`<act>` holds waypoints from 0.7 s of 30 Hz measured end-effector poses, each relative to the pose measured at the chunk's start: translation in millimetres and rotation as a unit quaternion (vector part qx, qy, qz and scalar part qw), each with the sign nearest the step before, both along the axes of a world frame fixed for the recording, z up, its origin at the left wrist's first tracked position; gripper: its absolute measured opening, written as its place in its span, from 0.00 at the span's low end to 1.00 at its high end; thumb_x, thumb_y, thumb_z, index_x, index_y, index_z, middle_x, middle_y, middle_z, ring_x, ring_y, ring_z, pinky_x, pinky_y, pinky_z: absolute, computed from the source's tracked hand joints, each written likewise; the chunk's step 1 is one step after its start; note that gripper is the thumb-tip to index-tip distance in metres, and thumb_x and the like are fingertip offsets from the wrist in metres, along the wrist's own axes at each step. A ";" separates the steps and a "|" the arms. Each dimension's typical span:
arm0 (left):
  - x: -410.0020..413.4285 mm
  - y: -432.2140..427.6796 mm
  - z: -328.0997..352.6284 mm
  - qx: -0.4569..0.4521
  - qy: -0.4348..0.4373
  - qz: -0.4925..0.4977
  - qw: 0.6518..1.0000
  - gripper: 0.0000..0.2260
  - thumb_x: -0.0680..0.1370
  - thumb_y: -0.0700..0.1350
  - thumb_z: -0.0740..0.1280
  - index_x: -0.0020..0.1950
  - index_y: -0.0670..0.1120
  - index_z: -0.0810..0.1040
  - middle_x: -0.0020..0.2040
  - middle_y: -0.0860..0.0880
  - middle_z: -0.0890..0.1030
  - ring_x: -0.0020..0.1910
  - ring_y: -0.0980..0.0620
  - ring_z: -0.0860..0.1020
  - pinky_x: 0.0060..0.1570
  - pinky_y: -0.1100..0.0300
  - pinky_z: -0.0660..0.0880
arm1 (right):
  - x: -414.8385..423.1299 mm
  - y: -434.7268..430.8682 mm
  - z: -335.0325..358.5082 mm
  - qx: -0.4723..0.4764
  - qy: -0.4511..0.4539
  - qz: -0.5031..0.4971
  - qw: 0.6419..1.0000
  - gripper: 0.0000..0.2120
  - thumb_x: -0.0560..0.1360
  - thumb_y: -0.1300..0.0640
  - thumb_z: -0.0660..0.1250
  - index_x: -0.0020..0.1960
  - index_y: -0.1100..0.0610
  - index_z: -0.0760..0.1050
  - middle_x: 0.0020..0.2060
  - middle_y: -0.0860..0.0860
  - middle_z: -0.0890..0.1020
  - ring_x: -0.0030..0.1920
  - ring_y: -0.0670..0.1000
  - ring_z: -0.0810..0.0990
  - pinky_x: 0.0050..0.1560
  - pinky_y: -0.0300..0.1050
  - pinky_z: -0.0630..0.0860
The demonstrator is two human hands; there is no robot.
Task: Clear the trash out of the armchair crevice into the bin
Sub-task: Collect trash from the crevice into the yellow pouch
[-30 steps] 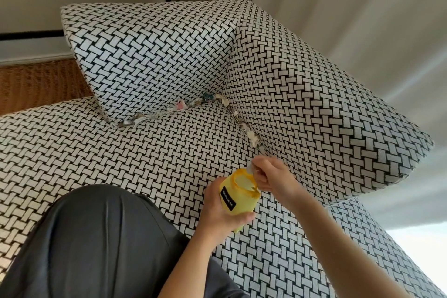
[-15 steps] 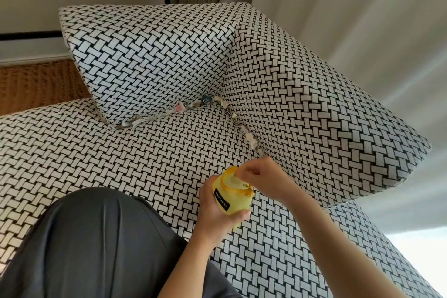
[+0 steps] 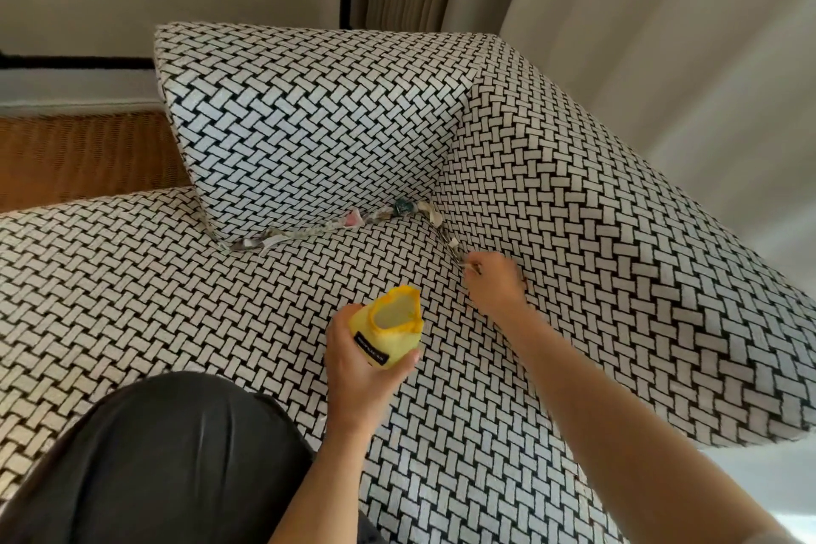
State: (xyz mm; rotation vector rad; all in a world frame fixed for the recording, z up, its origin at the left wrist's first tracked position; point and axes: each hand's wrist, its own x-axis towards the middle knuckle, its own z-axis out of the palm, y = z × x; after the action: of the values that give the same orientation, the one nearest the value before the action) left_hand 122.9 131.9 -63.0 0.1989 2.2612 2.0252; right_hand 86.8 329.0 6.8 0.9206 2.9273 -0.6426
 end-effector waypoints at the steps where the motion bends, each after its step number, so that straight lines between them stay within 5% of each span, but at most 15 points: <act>1: -0.9 0.6 -0.9 0.001 -0.003 0.011 1.000 0.35 0.57 0.64 0.74 0.59 0.60 0.62 0.55 0.57 0.68 0.55 0.52 0.73 0.52 0.47 0.77 | -11.3 2.2 -3.1 0.035 -0.024 0.009 0.999 0.09 0.78 0.61 0.60 0.54 0.57 0.77 0.40 0.51 0.78 0.33 0.47 0.75 0.28 0.37 0.71; 6: 1.2 2.6 2.2 0.015 -0.008 0.060 0.998 0.32 0.57 0.65 0.72 0.57 0.67 0.61 0.54 0.67 0.66 0.55 0.56 0.71 0.56 0.46 0.74 | -50.1 6.1 -8.7 0.175 -0.151 0.061 0.971 0.06 0.76 0.65 0.62 0.52 0.61 0.75 0.38 0.53 0.76 0.40 0.51 0.78 0.43 0.43 0.79; 9: -0.2 1.3 -3.0 -0.104 -0.007 0.134 0.985 0.38 0.56 0.71 0.67 0.61 0.57 0.64 0.61 0.55 0.70 0.63 0.49 0.68 0.66 0.37 0.61 | -61.0 4.0 -12.0 0.217 -0.186 0.095 0.954 0.08 0.76 0.66 0.61 0.54 0.61 0.74 0.42 0.55 0.75 0.43 0.52 0.76 0.45 0.43 0.77; 13: 1.4 -2.4 -5.0 -0.157 -0.043 0.139 0.977 0.46 0.55 0.77 0.61 0.65 0.52 0.61 0.67 0.47 0.69 0.69 0.45 0.64 0.71 0.45 0.44 | -68.6 3.2 -19.9 0.233 -0.197 0.097 0.947 0.09 0.76 0.65 0.59 0.54 0.60 0.74 0.40 0.53 0.72 0.42 0.52 0.73 0.44 0.45 0.74; 18: 1.5 -3.1 -0.8 -0.145 -0.065 0.144 0.977 0.47 0.53 0.74 0.63 0.66 0.51 0.62 0.65 0.48 0.71 0.68 0.45 0.60 0.71 0.40 0.50 | -71.2 3.1 -21.6 0.229 -0.194 0.100 0.949 0.09 0.76 0.65 0.60 0.54 0.61 0.74 0.48 0.55 0.77 0.47 0.53 0.77 0.44 0.43 0.73; 21: 1.3 -2.4 1.8 -0.123 -0.066 0.151 0.979 0.46 0.53 0.73 0.63 0.65 0.51 0.64 0.58 0.55 0.69 0.61 0.55 0.57 0.69 0.37 0.55 | -66.1 2.3 -25.4 0.242 -0.182 0.094 0.948 0.09 0.76 0.65 0.60 0.56 0.60 0.72 0.51 0.55 0.78 0.50 0.53 0.77 0.44 0.43 0.73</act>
State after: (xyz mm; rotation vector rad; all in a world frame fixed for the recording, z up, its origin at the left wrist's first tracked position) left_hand 124.2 129.5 -61.2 -0.3062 2.5514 1.7879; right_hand 20.7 331.3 -18.6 0.6685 2.8099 0.2501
